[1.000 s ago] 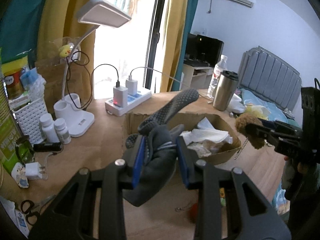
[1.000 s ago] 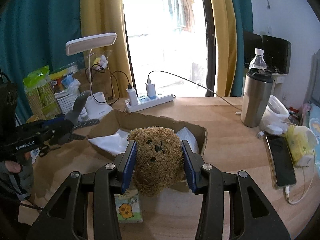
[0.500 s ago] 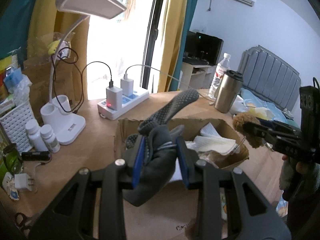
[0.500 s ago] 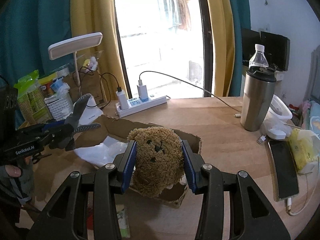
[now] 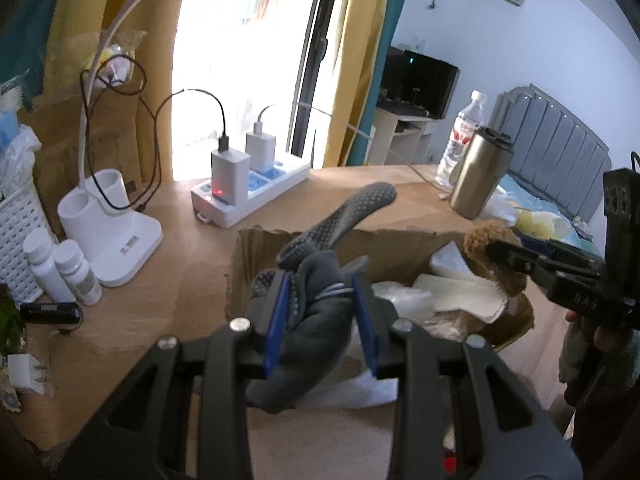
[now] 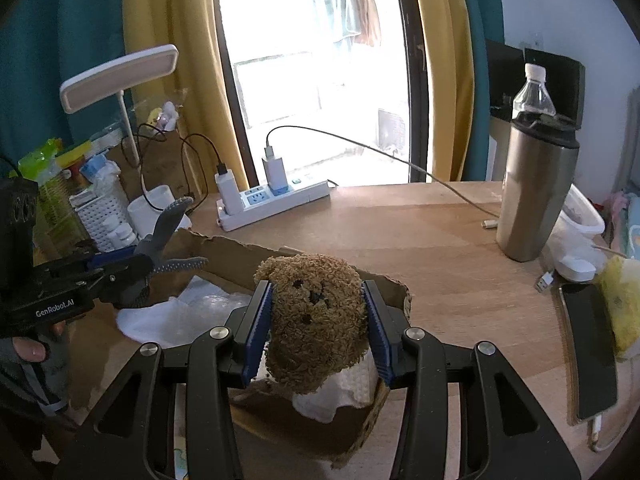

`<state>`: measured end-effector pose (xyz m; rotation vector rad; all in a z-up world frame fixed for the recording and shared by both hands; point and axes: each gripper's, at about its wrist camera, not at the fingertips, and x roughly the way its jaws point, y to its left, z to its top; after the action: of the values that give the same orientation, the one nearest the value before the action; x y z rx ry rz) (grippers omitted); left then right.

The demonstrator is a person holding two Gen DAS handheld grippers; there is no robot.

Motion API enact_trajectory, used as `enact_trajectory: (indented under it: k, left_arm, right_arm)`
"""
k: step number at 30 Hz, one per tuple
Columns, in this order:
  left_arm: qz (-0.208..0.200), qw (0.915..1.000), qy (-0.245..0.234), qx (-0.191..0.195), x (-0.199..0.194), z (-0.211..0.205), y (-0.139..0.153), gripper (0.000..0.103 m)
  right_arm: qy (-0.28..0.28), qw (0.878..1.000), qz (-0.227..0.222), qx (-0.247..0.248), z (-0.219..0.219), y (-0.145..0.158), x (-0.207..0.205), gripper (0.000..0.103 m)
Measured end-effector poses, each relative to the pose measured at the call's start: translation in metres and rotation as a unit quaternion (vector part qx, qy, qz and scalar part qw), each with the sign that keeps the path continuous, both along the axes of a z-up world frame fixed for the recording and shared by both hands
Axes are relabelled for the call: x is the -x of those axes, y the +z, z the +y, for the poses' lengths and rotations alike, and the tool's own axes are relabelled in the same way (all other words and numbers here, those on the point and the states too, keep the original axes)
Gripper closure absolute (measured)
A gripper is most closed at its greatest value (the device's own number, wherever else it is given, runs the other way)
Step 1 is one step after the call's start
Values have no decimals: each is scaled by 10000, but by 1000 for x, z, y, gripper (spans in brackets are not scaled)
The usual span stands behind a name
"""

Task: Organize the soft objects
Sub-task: 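Lower the glove and bear into the box and open both tools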

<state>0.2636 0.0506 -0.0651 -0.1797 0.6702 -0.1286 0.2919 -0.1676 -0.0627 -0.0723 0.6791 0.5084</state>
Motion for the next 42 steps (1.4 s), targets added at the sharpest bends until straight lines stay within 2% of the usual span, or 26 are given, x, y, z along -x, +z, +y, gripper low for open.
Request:
enact_trajectory:
  k: [4, 14, 19, 21, 25, 26, 27, 29, 42]
  left_arm:
    - [89, 9998, -11, 189, -7, 3, -7, 69]
    - [285, 9993, -86, -220, -16, -14, -17, 67]
    - [319, 9993, -89, -182, -16, -13, -17, 67]
    - [292, 9994, -73, -180, -15, -12, -15, 66]
    - [233, 9995, -33, -203, -11, -11, -9, 65]
    - [208, 9996, -16, -211, -10, -11, -7, 59]
    - [178, 9996, 32, -214, -7, -11, -5, 45]
    - [105, 9998, 105, -156, -3, -8, -1, 40]
    - [-184, 9996, 100, -177, 29, -9, 25, 39]
  right_arm:
    - [-7, 10000, 95, 3, 1, -8, -8, 56]
    - [-10, 9997, 255, -33, 5, -20, -20, 56]
    - [-1, 9996, 276, 13, 7, -21, -20, 54]
    - [-7, 9996, 274, 26, 7, -21, -20, 53]
    - [-45, 9997, 242, 46, 8, -19, -17, 43]
    - [-61, 9997, 235, 43, 7, -18, -17, 39]
    - [-83, 9997, 225, 37, 6, -17, -15, 39]
    - [-95, 9997, 205, 39, 5, -15, -12, 38]
    - [-64, 10000, 17, 65, 5, 6, 17, 38]
